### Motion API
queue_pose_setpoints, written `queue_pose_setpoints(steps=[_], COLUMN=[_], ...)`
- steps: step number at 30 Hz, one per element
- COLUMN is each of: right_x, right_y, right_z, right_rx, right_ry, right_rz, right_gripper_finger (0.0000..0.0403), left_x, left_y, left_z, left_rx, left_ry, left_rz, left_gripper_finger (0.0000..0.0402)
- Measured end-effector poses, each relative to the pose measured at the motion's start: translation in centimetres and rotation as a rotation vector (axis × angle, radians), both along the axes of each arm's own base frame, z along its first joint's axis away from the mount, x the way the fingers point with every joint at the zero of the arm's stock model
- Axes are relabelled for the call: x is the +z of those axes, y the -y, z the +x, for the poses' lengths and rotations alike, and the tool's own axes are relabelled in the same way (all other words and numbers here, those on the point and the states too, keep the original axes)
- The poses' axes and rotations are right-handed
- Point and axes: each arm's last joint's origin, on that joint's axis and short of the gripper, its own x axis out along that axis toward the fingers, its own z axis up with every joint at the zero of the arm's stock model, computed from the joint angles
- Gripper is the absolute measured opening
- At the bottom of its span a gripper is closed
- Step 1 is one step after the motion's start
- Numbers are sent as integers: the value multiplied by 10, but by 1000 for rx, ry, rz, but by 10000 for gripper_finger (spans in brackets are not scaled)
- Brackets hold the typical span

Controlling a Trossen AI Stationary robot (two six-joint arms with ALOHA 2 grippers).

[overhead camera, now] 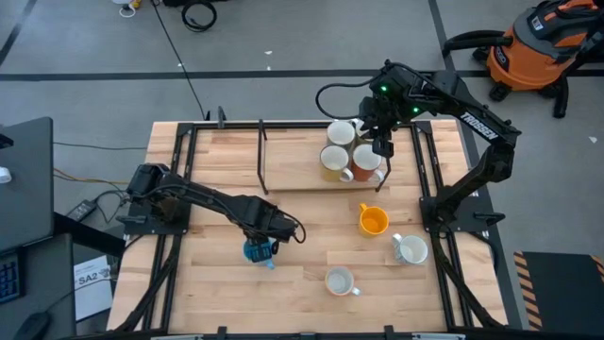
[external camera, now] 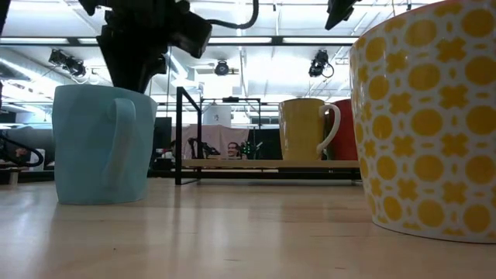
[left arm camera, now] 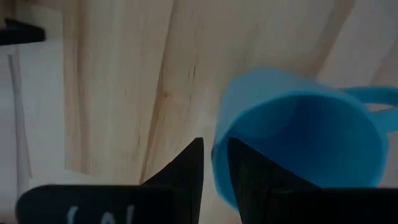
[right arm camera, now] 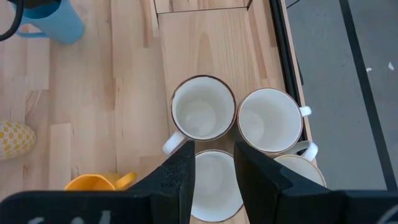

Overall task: Place coffee mugs
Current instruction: Put the leftmost blue cup on the shelf

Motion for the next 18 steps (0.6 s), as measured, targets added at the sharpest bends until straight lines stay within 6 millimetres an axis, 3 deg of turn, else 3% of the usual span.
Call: queue_pose_setpoints(steps=[9, 18], right_x=[0, 0], right_y=[0, 0], right_z=[0, -1], right_rx=[0, 0], right_ry=[-3, -4], right_rz=[2, 2], right_gripper_finger=[117, 117], left_x=[-13, -15], left_y=[3, 5], left_z=[10, 17], left_rx=[-60, -79], left_ry=[8, 66], left_rz=[-2, -15], left_gripper_finger=[80, 65])
